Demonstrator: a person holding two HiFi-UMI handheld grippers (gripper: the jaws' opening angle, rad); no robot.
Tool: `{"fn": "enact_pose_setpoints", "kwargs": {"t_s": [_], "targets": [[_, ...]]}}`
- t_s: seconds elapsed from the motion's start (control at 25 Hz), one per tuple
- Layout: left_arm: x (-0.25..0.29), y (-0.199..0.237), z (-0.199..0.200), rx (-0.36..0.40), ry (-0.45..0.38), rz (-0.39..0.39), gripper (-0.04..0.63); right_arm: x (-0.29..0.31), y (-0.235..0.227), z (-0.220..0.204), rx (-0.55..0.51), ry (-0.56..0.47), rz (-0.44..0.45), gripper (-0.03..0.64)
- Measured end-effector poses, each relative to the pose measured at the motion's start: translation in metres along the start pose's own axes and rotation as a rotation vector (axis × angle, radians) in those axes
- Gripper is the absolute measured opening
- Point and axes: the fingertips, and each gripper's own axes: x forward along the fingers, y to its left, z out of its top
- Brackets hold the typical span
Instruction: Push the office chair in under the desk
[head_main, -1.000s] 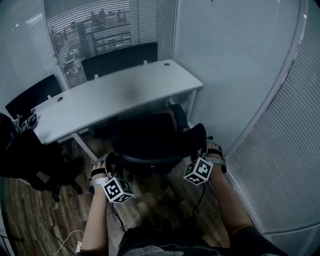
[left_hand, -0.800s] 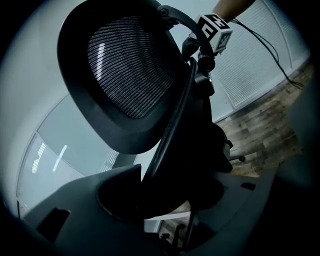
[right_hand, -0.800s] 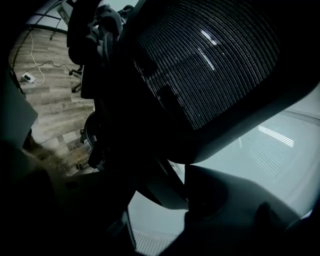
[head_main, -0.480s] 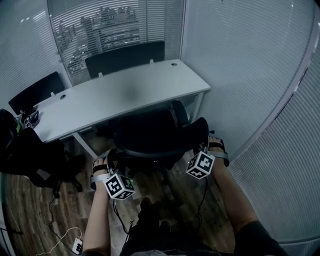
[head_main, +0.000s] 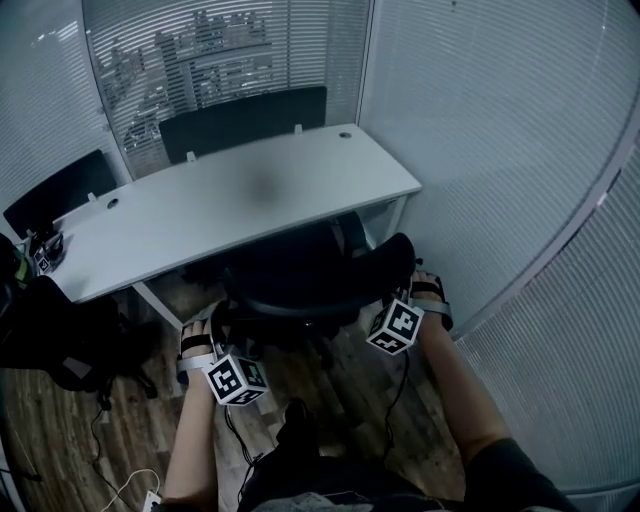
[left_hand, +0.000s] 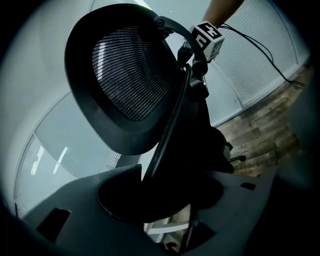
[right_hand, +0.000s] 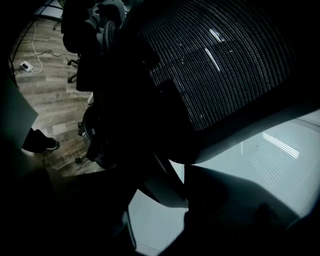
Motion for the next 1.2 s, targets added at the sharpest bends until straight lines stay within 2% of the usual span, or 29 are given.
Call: {"fn": "enact_pose_setpoints", "kwargs": {"t_s": [0.24, 0.72, 1.2], "targets": [[0.04, 0.017, 0.0, 0.006, -0.005, 0.001, 0.244, 0.042, -0.014, 0.017, 0.036, -0.034, 0.007, 0.288], [0.111, 0.056, -0.019, 0.009, 0.013, -0.007, 0.242, 0.106, -0.033, 0.058, 0.035, -0.038, 0.027, 0.288], [0.159, 0.085, -0.034, 0.012, 0.013, 0.013, 0.242, 0.152, -0.046, 0.086, 0.041, -0.041, -0.002, 0.288]]}}
